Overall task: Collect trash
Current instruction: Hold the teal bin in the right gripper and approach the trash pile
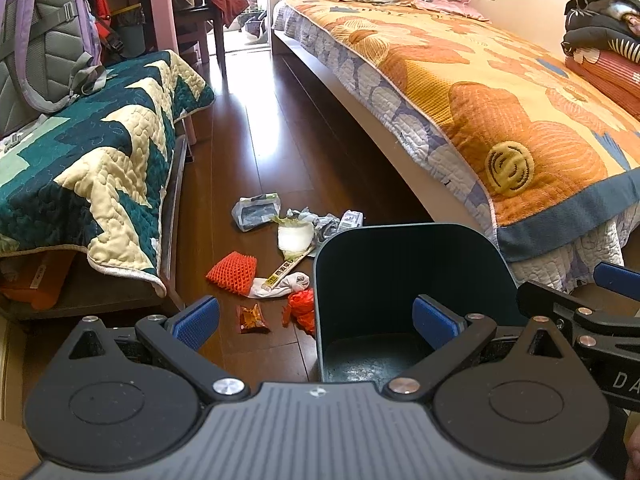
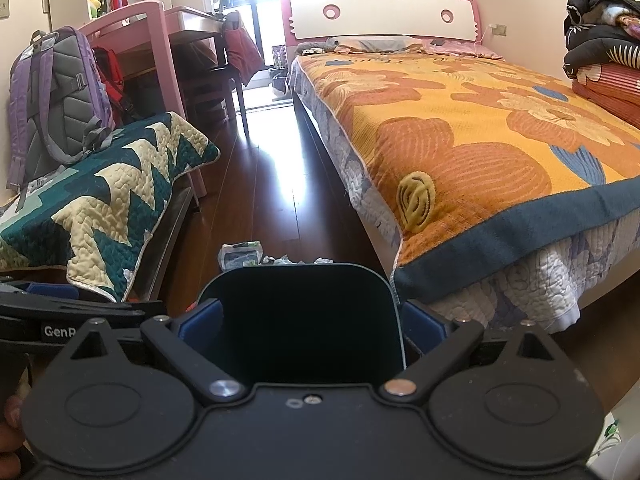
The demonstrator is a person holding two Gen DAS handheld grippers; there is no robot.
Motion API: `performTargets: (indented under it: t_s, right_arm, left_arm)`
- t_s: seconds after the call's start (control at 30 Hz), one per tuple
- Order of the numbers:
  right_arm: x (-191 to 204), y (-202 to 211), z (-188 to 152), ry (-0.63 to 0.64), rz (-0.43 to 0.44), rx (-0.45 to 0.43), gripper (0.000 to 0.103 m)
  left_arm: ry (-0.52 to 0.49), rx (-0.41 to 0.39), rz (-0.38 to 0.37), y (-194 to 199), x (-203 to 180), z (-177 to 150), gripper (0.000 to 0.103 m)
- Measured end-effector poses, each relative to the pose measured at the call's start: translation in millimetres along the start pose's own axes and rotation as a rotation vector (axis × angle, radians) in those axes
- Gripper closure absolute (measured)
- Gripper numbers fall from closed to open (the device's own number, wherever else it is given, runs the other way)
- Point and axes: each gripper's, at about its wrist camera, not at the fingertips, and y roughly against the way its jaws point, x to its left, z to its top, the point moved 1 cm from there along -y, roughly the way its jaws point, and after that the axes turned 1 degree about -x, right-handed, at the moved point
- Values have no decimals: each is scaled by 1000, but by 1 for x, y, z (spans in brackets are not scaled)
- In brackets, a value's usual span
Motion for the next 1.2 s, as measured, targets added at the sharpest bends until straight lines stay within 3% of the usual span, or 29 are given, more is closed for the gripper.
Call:
performTargets:
  t_s: [1.2]
  right_arm:
    - [1,-10,2,7,12,24,8]
  left_arm:
    - [11,8,0,-6,3,2,0]
